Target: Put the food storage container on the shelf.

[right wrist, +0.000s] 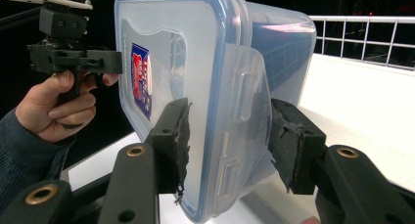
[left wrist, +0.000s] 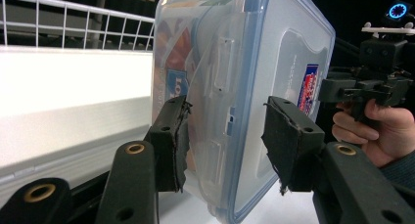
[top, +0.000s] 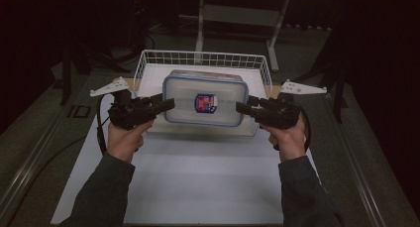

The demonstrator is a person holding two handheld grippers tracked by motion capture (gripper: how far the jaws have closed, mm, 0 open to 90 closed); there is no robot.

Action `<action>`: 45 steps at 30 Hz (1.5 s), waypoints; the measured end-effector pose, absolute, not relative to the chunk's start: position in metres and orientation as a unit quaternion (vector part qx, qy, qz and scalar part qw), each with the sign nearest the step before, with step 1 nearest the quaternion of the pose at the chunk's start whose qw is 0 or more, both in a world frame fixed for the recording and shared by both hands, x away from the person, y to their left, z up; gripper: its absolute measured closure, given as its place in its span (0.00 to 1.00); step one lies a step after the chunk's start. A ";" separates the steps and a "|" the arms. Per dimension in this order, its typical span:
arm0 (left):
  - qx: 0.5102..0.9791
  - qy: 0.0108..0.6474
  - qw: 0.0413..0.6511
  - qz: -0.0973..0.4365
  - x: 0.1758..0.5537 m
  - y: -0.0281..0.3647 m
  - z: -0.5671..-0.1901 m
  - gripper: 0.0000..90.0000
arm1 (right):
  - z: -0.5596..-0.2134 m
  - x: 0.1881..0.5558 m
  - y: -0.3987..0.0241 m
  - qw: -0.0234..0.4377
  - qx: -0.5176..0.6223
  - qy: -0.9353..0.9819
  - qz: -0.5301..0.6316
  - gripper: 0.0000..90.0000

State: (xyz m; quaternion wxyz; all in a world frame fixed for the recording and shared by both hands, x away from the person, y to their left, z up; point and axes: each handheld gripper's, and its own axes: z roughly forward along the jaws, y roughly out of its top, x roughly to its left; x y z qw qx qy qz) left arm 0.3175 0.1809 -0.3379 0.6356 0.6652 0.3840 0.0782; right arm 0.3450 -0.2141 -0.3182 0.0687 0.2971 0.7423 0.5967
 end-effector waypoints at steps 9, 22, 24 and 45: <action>0.666 0.381 0.635 0.090 0.327 0.178 -0.327 0.58 | -0.310 0.356 -0.215 0.071 0.300 0.738 0.601 0.57; 0.655 0.389 0.640 0.096 0.349 0.178 -0.322 0.58 | -0.299 0.381 -0.212 0.078 0.308 0.733 0.601 0.56; 0.655 0.391 0.640 0.094 0.354 0.178 -0.322 0.58 | -0.299 0.385 -0.211 0.076 0.312 0.732 0.601 0.55; 0.659 0.409 0.627 0.075 0.388 0.179 -0.332 0.58 | -0.311 0.417 -0.207 0.064 0.348 0.727 0.589 0.54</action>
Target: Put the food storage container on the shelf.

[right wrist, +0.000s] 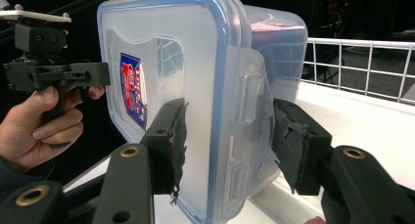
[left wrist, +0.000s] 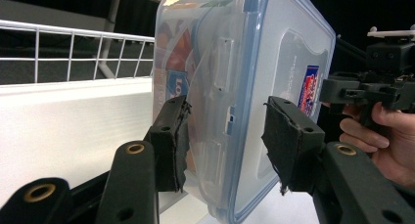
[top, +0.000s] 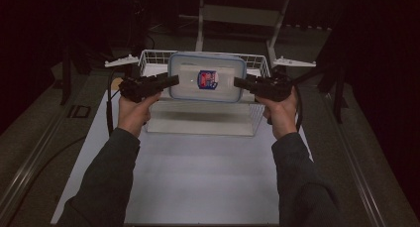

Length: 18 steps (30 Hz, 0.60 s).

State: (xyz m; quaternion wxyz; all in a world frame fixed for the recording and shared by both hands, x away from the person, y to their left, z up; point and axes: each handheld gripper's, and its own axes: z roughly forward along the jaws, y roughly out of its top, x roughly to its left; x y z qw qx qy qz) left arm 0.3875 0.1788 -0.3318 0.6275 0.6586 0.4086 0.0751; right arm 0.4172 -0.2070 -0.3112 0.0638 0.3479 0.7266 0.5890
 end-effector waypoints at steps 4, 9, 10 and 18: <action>0.658 0.412 0.626 0.074 0.390 0.180 -0.334 0.58 | -0.314 0.421 -0.205 0.062 0.352 0.725 0.589 0.54; 0.659 0.416 0.622 0.073 0.394 0.181 -0.338 0.58 | -0.318 0.425 -0.203 0.062 0.354 0.726 0.586 0.54; 0.659 0.419 0.621 0.071 0.396 0.182 -0.341 0.58 | -0.319 0.426 -0.202 0.062 0.356 0.726 0.585 0.54; 0.655 0.422 0.623 0.068 0.399 0.183 -0.345 0.58 | -0.321 0.429 -0.201 0.060 0.362 0.726 0.582 0.54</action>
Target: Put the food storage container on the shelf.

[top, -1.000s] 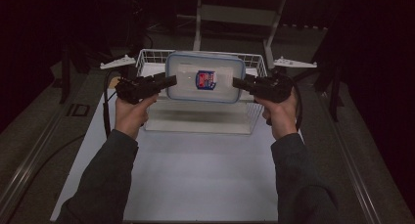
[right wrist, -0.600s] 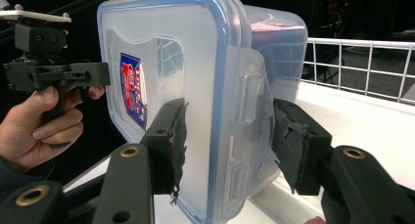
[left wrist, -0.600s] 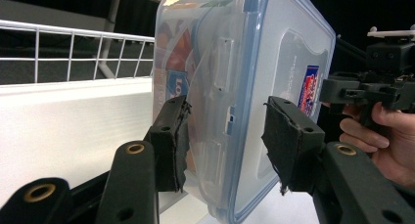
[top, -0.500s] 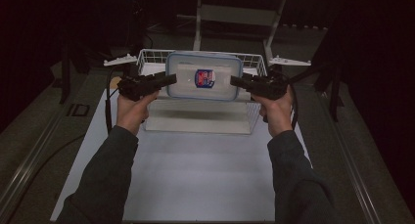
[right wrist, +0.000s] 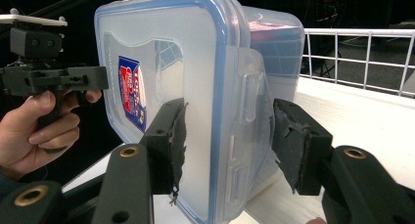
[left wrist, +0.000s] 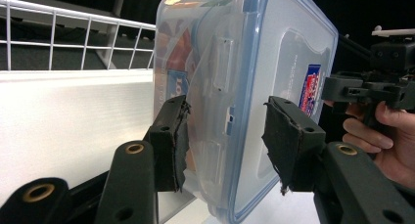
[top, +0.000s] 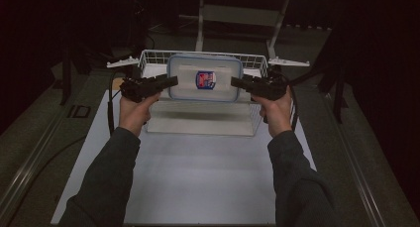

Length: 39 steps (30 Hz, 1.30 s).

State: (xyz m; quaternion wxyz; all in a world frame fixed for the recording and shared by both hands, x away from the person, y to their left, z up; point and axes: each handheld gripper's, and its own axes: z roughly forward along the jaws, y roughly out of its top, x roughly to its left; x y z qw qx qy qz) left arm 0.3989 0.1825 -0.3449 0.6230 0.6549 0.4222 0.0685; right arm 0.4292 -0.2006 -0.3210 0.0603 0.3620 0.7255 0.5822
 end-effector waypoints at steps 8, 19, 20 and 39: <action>0.649 0.434 0.621 0.069 0.401 0.182 -0.344 0.56 | -0.320 0.432 -0.199 0.052 0.377 0.717 0.584 0.53; 0.654 0.456 0.596 0.094 0.404 0.175 -0.344 0.56 | -0.317 0.437 -0.194 0.058 0.398 0.715 0.572 0.52; 0.654 0.456 0.596 0.094 0.404 0.175 -0.344 0.56 | -0.317 0.437 -0.193 0.062 0.400 0.716 0.569 0.51; 0.660 0.439 0.600 0.109 0.396 0.170 -0.342 0.57 | -0.310 0.429 -0.188 0.138 0.395 0.735 0.534 0.45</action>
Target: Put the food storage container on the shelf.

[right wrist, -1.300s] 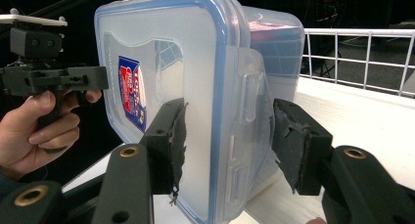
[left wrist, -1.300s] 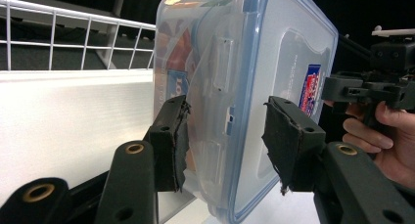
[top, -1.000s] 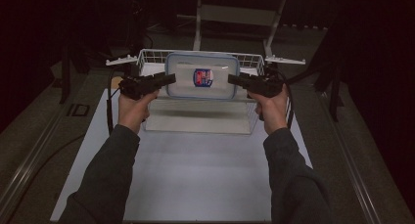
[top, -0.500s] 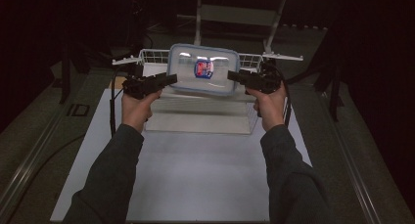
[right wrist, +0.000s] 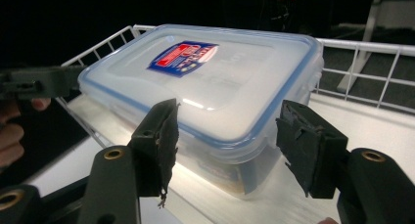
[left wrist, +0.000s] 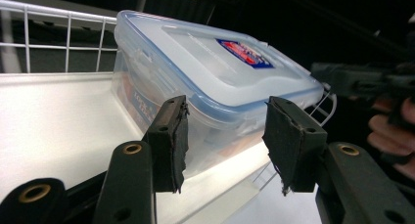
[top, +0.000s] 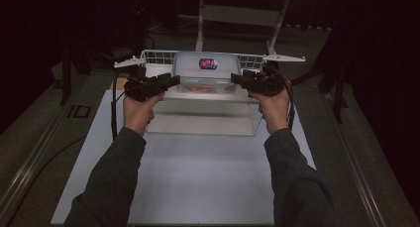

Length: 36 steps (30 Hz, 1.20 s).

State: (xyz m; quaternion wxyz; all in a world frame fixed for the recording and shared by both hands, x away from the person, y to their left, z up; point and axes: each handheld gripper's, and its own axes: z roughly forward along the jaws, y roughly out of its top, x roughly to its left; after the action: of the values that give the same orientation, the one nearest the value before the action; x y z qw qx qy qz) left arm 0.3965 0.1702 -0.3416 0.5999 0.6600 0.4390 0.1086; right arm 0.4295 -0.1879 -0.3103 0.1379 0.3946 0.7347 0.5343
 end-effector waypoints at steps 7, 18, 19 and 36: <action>0.678 0.413 0.589 0.149 0.380 0.172 -0.332 0.57 | -0.303 0.412 -0.191 0.159 0.361 0.754 0.524 0.46; 0.715 0.375 0.542 0.233 0.336 0.173 -0.329 0.53 | -0.311 0.367 -0.193 0.192 0.290 0.811 0.470 0.44; 0.718 0.371 0.538 0.238 0.331 0.173 -0.331 0.52 | -0.314 0.362 -0.193 0.191 0.283 0.813 0.471 0.44; 0.727 0.361 0.521 0.264 0.252 0.199 -0.380 0.50 | -0.375 0.277 -0.247 0.219 0.284 0.787 0.501 0.42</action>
State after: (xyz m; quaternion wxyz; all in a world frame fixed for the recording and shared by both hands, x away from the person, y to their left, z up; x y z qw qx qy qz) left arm 0.2524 0.1994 -0.3799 0.5206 0.7275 0.3608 0.2637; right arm 0.2768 -0.2466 -0.3749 0.2188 0.2839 0.7875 0.5014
